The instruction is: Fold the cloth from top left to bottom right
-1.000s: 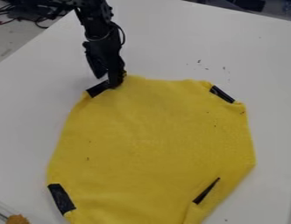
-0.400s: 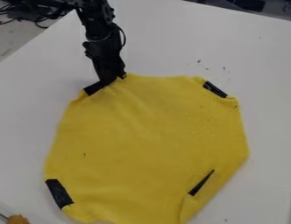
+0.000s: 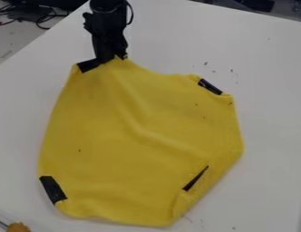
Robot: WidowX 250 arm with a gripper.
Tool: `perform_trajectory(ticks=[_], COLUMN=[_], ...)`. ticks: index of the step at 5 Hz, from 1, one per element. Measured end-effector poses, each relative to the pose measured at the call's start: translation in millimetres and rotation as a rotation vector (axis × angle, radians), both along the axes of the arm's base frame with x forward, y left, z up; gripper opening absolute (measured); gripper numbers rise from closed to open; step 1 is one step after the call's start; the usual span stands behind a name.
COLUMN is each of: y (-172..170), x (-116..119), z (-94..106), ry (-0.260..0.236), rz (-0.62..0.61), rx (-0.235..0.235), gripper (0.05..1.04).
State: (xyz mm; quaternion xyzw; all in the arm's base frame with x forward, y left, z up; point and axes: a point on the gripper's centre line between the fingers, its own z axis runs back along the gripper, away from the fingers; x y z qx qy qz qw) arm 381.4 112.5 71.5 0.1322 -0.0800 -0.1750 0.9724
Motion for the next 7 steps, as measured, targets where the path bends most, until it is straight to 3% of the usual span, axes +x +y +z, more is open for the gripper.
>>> perform_trajectory(ticks=[1, 2, 4, 5, 6, 7], y=[-28, -66, -148, -180, -192, -198], x=[-1, -11, -65, -76, -83, -88], z=[26.4, 49.9, 52.4, 47.5, 47.1, 46.5], ry=[0.007, -0.04, -0.124, -0.136, -0.105, -0.101], rz=[-0.024, -0.015, 0.037, 0.036, 0.037, 0.036], rx=[0.055, 0.066, 0.032, 0.012, 0.027, 0.038], gripper=[0.059, 0.059, 0.058, 0.058, 0.068, 0.226])
